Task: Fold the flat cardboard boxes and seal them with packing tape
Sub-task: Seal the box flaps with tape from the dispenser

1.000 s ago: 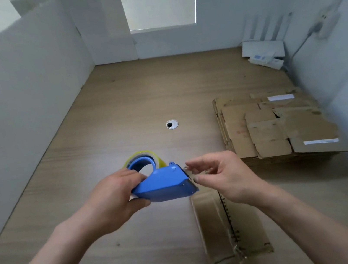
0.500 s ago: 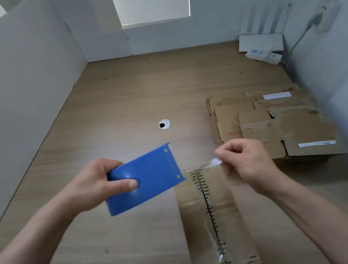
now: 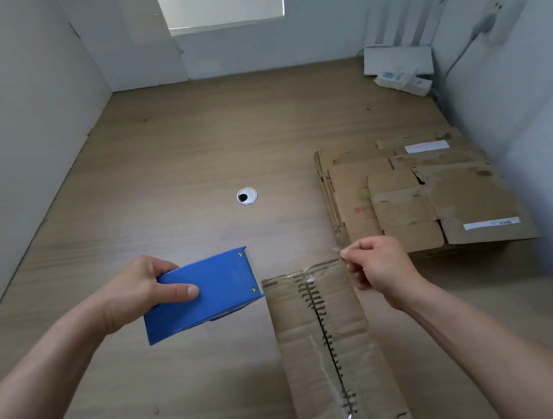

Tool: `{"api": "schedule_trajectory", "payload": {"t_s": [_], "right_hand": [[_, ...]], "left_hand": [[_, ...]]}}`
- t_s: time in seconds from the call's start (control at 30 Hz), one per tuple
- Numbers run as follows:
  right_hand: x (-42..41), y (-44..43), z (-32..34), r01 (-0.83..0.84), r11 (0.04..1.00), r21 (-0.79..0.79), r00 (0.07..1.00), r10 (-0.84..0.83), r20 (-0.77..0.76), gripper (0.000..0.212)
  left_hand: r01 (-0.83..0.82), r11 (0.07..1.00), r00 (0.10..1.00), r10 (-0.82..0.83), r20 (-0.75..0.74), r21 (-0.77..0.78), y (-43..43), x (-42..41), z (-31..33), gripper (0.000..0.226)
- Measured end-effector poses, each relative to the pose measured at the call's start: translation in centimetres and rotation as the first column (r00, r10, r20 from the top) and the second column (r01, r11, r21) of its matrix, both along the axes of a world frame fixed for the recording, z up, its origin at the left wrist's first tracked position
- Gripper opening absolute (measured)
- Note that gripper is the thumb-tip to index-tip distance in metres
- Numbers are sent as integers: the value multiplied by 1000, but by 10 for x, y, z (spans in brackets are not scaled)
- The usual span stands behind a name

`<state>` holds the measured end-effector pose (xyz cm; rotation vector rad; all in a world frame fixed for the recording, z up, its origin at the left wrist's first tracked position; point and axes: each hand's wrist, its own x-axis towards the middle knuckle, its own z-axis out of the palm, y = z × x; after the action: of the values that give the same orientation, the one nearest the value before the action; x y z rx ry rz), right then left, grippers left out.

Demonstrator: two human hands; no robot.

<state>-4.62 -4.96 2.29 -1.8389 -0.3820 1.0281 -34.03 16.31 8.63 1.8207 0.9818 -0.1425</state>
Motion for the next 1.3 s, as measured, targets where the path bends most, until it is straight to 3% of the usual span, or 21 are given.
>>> {"api": "schedule_trajectory", "payload": {"t_s": [0.27, 0.33, 0.37, 0.43, 0.5, 0.57, 0.63, 0.73, 0.8, 0.93, 1.07, 1.3], "right_hand": [[-10, 3, -7, 67, 996, -55, 997, -65, 35, 24], [-15, 5, -6, 81, 990, -116, 981, -58, 186, 19], [-20, 6, -2, 45, 977, -211, 935, 33, 353, 18], [-31, 4, 1, -24, 927, -374, 786, 249, 566, 56], [-44, 3, 6, -59, 960, -275, 662, 244, 709, 80], [-51, 2, 5, -160, 975, -157, 488, 216, 846, 80], [-50, 1, -2, -325, 930, -173, 335, 285, 898, 67], [-40, -5, -14, -494, 763, -417, 220, 574, 789, 66], [-32, -10, -21, -506, 701, -503, 233, 672, 702, 76], [-28, -7, -23, -485, 697, -527, 276, 694, 665, 77], [-34, -6, -23, -461, 686, -564, 262, 712, 651, 85], [-35, -5, -23, -448, 686, -573, 250, 711, 657, 87]], "left_hand": [[-56, 998, 998, 56, -17, -35, -3, 7, -24, 64], [-78, 996, 997, 77, -17, -47, -7, 9, -31, 61], [-93, 994, 996, 92, -12, -50, -9, 10, -33, 59], [-107, 993, 994, 107, -7, -45, -10, 12, -36, 52], [-76, 997, 997, 75, -24, -25, -11, 14, -39, 38], [-58, 998, 998, 57, -36, -19, -12, 15, -40, 26], [-64, 998, 998, 63, -32, -27, -13, 15, -42, 28], [-87, 996, 996, 86, -25, -31, -16, 15, -44, 45], [-102, 994, 995, 101, -14, -40, -19, 16, -46, 53], [-129, 987, 990, 134, 45, -96, -26, 8, -46, 37], [-147, 984, 986, 154, 69, -101, -31, -13, -53, 69], [-138, 988, 989, 142, 46, -74, -27, -26, -47, 64]]}}
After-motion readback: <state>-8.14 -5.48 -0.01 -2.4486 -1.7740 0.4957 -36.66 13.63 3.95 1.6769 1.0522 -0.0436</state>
